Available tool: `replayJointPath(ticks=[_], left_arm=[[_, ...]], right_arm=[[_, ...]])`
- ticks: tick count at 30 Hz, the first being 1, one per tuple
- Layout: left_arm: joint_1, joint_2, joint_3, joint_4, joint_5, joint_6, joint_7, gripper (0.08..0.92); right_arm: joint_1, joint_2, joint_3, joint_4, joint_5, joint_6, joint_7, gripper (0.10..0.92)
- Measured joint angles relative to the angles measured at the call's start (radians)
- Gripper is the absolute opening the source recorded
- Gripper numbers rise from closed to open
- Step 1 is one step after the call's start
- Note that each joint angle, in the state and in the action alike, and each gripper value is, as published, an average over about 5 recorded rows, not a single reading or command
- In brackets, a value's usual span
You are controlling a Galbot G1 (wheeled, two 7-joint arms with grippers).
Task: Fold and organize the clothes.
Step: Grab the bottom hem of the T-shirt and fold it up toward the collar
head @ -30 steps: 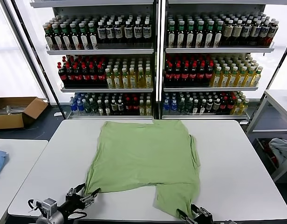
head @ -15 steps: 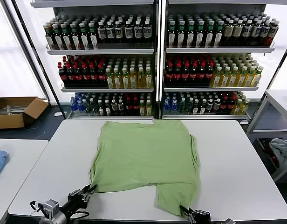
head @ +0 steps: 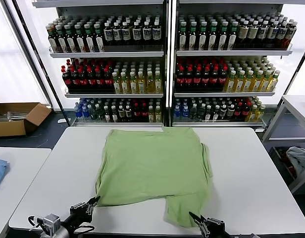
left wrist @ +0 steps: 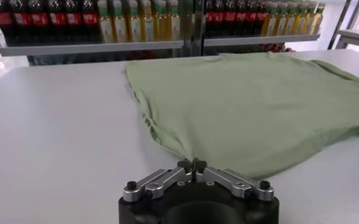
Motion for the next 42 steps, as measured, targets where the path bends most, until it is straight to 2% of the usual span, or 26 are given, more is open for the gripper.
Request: replayJointPath(ticks=[12,20,30,42], left_arm=[[0.089,-0.015,-0.079,-0.12,-0.012,0.049,0.007,0.088],[0.08,0.005,-0.107,-0.148,-0.103,0.088,-0.011,0.088],[-0.031,0.071,-0.093,-0.079,-0.291,0.108,-0.045,0.088],[-0.206,0.17,-0.018,0.094,-0.422,0.116,-0.057,0.089]], right_arm=[[-0.06,0.002,0.031,0.014,0.096,0.113,-0.053,0.113],[0.045,0.007,0.009,-0.018,0.179,0.117,-0.007,0.113],[0.289,-0.011,-0.031,-0.125,0.255,0.088,0.064,0.113],[0.566,-0.017,-0.122,-0.33,0.262,0.043,0.117,0.113]])
